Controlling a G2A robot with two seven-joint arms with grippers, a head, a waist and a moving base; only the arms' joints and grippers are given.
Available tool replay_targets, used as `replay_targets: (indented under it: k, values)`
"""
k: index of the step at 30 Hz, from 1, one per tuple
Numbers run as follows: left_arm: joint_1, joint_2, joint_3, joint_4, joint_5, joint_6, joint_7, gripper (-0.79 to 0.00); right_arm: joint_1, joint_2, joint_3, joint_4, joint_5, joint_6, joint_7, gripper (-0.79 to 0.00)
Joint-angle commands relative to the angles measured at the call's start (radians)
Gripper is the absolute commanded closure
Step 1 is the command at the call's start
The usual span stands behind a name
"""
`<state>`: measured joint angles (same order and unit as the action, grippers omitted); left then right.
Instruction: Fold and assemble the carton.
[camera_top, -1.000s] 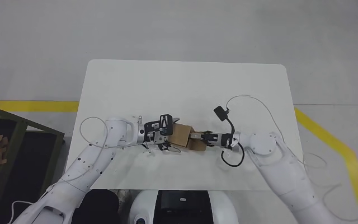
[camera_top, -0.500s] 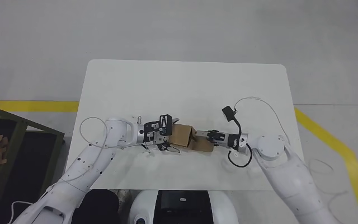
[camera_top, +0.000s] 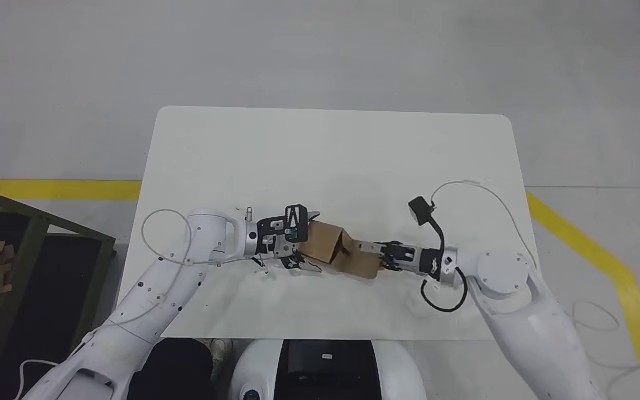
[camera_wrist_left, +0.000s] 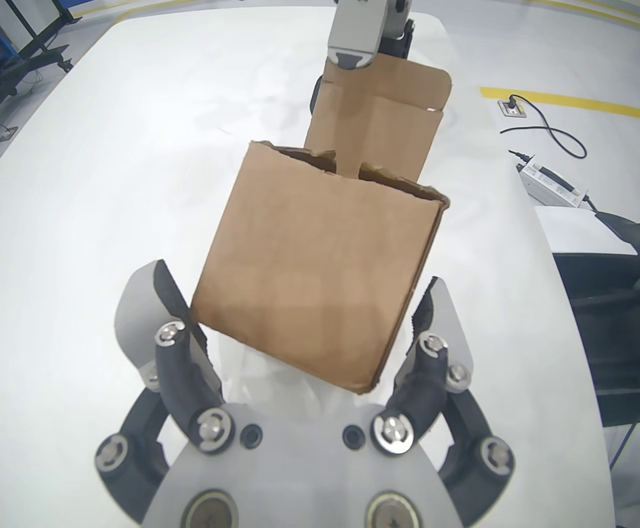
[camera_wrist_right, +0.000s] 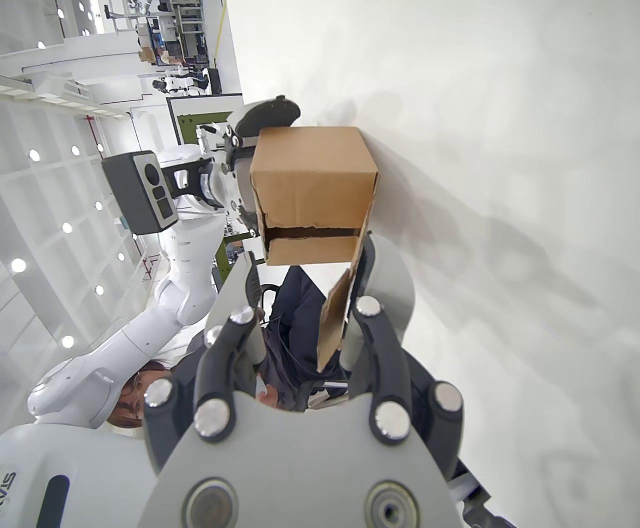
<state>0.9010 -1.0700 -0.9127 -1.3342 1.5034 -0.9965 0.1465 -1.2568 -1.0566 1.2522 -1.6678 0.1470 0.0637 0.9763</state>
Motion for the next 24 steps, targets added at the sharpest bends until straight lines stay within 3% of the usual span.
replay_targets:
  k: [1,8,13,16,24]
  values:
    - [0.001,0.0,-0.001,-0.001,0.0,0.0,-0.001,-0.782,-0.008,0.003,0.004,-0.012,-0.005,0.016,0.011,-0.345]
    - [0.003,0.001,-0.003,-0.006,0.0,0.001,-0.005,-0.782,-0.037,0.012,0.015,-0.032,-0.003,0.07,0.054,-0.345]
    - [0.002,0.001,-0.002,-0.009,-0.001,-0.001,-0.002,-0.782,-0.039,0.012,0.011,-0.013,0.005,0.047,0.036,-0.311]
    - [0.001,0.001,-0.001,-0.01,-0.001,-0.002,-0.001,-0.785,-0.009,0.007,-0.011,0.02,0.007,0.02,0.018,-0.274]
    - [0.007,0.005,-0.013,-0.016,0.0,-0.007,0.006,-0.785,0.112,-0.014,-0.088,0.15,0.025,-0.042,-0.007,-0.265]
